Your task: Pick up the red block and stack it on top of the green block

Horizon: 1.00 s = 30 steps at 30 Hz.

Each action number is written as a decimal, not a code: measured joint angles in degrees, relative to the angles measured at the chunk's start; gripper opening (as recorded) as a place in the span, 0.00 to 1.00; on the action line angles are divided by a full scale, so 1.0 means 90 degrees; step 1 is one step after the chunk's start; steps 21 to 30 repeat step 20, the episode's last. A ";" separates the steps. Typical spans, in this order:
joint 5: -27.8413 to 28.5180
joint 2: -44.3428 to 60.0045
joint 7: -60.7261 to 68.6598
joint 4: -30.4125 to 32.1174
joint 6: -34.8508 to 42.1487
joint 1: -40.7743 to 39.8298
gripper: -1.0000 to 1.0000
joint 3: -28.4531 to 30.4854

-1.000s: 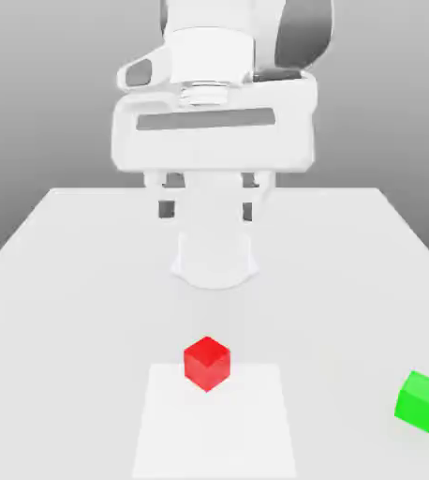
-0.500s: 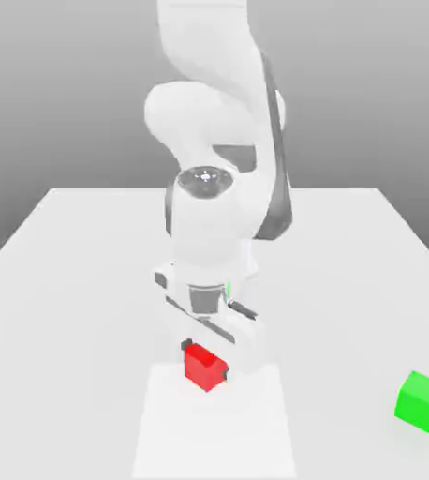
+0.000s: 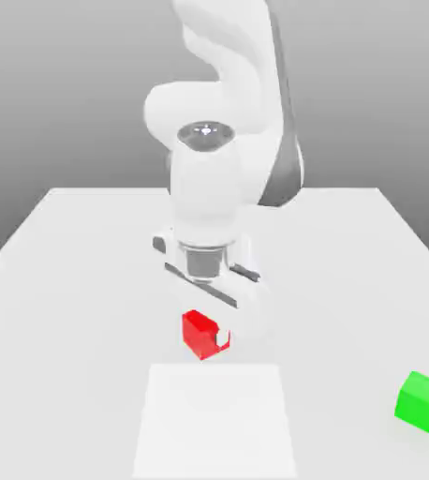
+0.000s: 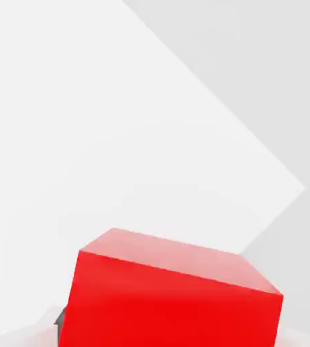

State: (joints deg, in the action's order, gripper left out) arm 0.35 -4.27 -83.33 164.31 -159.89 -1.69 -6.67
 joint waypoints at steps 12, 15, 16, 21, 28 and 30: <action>0.0576 0.1478 0.2212 -0.2554 0.1117 0.2183 0.00 -0.1199; 0.0983 0.2115 0.2000 -0.2671 0.0620 0.2383 0.00 -0.1008; 0.1110 0.2317 0.1914 -0.2688 0.0444 0.2460 1.00 -0.0915; 0.1110 0.2317 0.1914 -0.2688 0.0444 0.2460 1.00 -0.0915; 0.1110 0.2317 0.1914 -0.2688 0.0444 0.2460 1.00 -0.0915; 0.1110 0.2317 0.1914 -0.2688 0.0444 0.2460 1.00 -0.0915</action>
